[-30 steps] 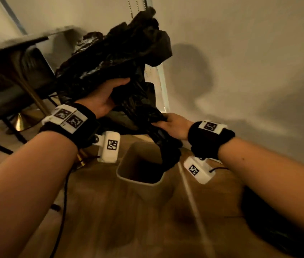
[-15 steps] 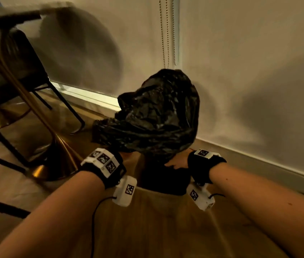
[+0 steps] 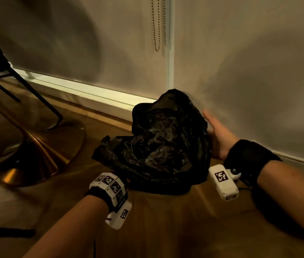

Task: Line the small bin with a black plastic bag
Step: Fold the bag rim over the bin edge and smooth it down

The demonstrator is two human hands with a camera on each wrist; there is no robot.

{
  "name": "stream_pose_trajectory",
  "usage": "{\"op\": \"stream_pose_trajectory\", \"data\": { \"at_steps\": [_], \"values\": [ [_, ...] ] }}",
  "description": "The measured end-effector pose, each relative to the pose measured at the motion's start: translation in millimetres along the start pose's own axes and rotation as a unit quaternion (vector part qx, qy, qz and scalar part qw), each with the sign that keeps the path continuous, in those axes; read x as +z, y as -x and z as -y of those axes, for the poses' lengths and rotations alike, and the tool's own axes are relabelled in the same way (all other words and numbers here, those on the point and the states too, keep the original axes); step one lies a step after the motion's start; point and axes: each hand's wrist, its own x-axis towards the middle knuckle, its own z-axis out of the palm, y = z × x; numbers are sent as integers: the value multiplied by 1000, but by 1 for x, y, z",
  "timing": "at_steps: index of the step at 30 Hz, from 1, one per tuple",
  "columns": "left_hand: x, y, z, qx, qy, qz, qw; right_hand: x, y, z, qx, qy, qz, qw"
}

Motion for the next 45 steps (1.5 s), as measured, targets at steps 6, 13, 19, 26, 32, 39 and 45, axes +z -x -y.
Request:
{"op": "stream_pose_trajectory", "data": {
  "at_steps": [6,13,19,26,32,39,45],
  "values": [
    [-14,26,-15,-69,225,53,970,0,-12,-20,-3,194,50,980],
    [-46,42,42,77,476,-39,875,-17,4,-41,-17,189,0,982],
    [-68,38,42,23,569,-244,785,-20,7,-65,-22,158,-13,987],
    [-32,15,2,71,283,-79,953,-49,-14,-93,-12,50,-64,997],
    [-9,13,39,0,340,-32,940,-96,-19,-101,29,171,-128,976],
    [-53,20,11,124,273,-214,930,-35,20,-49,-330,421,-296,791],
    [-15,33,-18,169,130,-51,976,-2,42,-103,-404,647,107,638]
  ]
}}
